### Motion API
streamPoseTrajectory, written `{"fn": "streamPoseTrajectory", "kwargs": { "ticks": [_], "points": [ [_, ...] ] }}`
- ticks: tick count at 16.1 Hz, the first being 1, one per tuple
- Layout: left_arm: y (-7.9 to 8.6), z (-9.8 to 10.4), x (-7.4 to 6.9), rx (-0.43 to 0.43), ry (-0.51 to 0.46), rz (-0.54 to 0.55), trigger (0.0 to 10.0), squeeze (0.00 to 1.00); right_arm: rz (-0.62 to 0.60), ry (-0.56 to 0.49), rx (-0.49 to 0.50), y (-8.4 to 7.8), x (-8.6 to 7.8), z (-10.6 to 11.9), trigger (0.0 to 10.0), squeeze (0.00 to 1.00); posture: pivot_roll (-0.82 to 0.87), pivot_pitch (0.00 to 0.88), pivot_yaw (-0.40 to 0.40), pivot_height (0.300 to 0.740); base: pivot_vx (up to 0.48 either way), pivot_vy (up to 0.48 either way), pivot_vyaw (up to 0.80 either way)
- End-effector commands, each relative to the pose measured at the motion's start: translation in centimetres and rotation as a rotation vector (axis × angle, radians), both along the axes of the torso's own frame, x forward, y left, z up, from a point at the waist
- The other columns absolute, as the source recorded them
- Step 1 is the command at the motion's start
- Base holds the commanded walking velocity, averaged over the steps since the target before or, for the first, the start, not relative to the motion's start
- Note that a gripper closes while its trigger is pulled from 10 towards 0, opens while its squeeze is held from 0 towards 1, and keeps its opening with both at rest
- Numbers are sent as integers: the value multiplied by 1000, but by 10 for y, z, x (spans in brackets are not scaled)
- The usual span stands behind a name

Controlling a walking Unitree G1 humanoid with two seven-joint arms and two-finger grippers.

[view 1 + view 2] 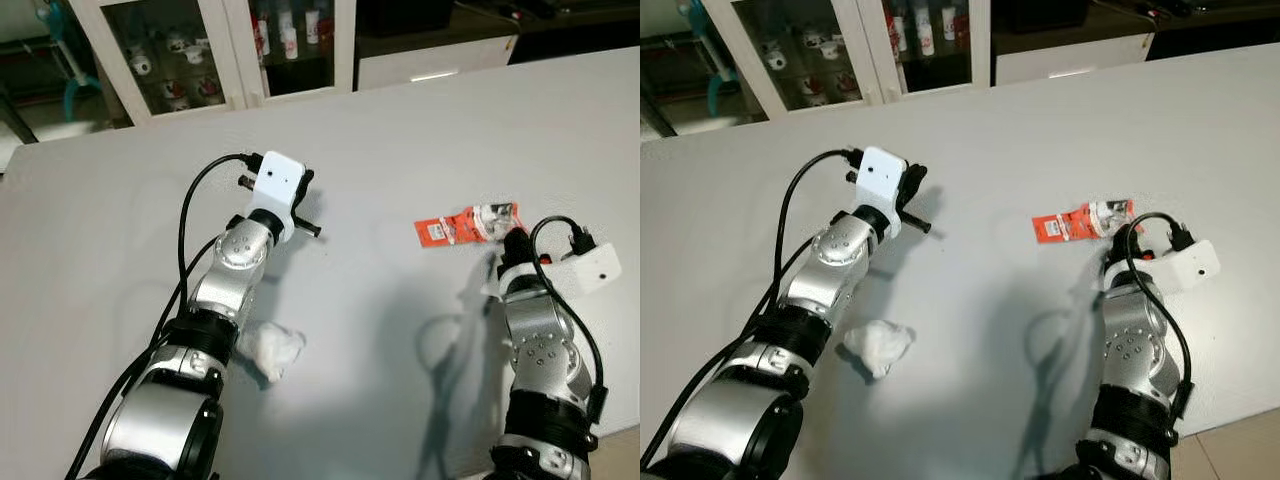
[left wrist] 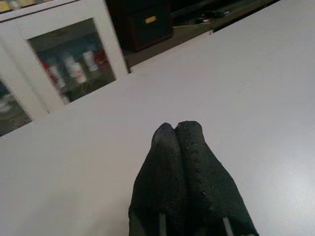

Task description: Picking trash to rubbish bin

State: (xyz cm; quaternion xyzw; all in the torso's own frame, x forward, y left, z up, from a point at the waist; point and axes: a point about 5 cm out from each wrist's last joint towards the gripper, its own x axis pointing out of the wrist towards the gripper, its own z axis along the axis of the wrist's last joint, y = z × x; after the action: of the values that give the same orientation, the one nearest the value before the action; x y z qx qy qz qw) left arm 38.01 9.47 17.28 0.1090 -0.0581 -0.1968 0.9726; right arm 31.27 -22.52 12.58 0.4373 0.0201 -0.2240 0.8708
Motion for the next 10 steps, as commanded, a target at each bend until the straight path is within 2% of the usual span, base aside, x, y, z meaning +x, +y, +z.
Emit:
{"fn": "streamPoseTrajectory", "kwargs": {
  "ticks": [1,5,6,10],
  "points": [
    [4,-3,-2,2,9,1,10000,0,18,99,59,6,-5,-24,0,0,175,190,93,740,0,0,0],
    [3,-4,-3,-13,29,-32,10000,0,17,102,60,6,-5,-27,0,0,177,193,93,740,0,0,0],
    [3,-4,-4,-19,31,-39,10000,0,17,101,59,6,-5,-27,0,0,179,195,93,740,319,0,0],
    [6,-4,-4,-14,22,-18,10000,0,16,103,51,5,-3,-27,0,0,180,197,93,740,0,0,0]
  ]
}}
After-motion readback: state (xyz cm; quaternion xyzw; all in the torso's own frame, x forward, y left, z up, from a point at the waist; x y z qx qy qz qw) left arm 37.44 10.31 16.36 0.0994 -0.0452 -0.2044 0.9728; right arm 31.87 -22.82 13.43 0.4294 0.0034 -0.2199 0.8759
